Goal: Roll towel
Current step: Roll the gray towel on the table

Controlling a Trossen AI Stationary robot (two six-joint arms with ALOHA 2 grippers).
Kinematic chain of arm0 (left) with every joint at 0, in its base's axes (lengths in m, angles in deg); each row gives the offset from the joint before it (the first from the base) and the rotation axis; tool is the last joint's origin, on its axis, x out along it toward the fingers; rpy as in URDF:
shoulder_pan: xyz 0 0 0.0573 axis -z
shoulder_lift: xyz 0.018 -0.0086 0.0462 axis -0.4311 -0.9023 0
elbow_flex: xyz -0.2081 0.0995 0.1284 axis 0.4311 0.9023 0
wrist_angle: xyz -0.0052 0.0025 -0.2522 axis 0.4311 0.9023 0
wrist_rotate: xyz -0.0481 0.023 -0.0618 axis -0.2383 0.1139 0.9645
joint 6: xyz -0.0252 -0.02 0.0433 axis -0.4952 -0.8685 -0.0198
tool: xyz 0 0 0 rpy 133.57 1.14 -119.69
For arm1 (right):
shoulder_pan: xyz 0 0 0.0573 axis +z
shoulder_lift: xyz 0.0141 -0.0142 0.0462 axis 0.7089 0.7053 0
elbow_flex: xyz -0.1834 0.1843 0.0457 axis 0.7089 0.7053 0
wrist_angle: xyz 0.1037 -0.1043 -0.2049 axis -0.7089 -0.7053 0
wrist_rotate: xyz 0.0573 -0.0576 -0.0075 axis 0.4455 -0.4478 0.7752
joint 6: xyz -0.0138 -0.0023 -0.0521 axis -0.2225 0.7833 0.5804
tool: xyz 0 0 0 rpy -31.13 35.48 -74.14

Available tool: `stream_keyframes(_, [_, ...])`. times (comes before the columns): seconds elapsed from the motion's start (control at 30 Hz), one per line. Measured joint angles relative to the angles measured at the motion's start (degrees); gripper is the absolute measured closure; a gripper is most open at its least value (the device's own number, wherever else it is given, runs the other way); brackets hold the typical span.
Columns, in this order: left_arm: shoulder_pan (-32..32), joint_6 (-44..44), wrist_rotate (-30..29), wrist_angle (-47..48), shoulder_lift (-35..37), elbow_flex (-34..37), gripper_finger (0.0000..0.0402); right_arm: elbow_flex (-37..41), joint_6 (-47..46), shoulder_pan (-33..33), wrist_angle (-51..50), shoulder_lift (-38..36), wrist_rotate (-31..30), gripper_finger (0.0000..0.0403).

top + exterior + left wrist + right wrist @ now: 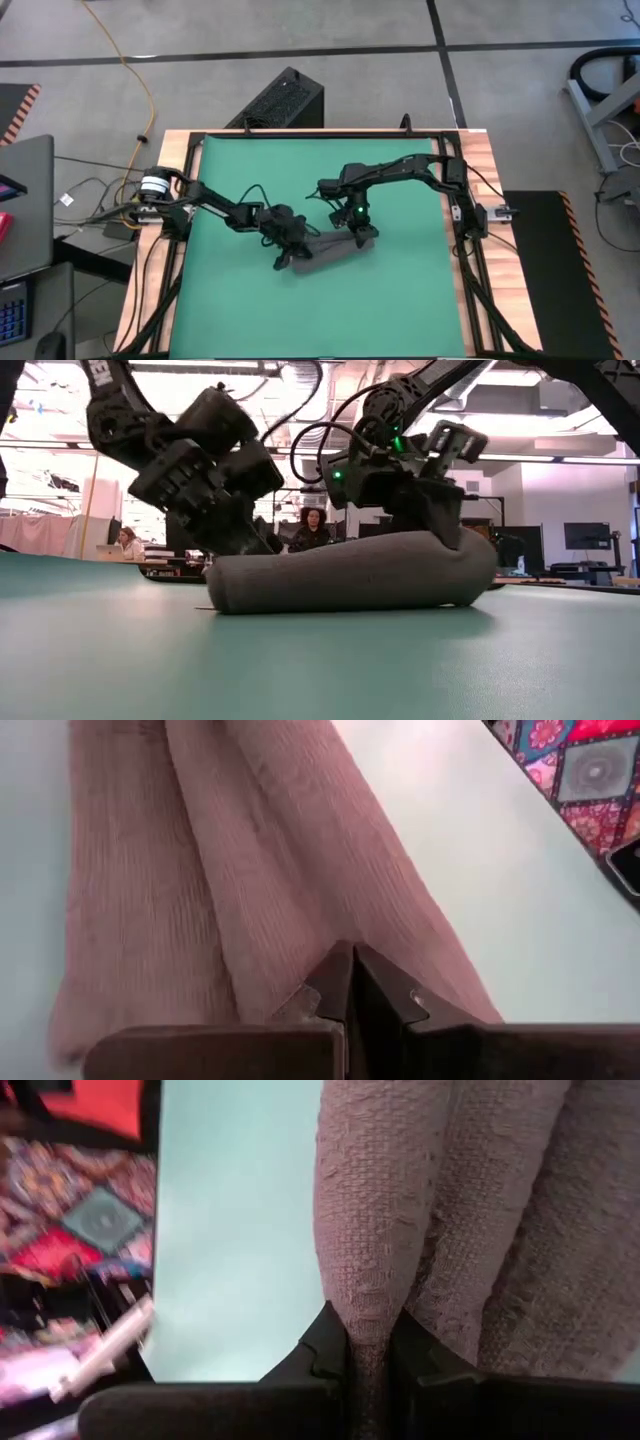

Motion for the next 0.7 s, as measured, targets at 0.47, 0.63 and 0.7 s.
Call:
stream_keyframes(0.47, [1.04, 11.43, -11.18, -3.88, 5.71, 0.12, 0.0401, 0.09, 2.01, 3.26, -1.49, -0.04, -3.71, 0.036])
stream_keyframes(0.63, [1.56, 12.12, -11.16, -5.9, 3.87, 0.14, 0.0401, 0.09, 2.04, 3.23, -1.47, -0.06, -4.93, 0.036])
stream_keyframes(0.7, [1.86, 12.03, -10.5, -7.61, 1.97, 0.0, 0.0401, 0.09, 2.01, 3.28, -1.49, -0.08, -4.95, 0.036])
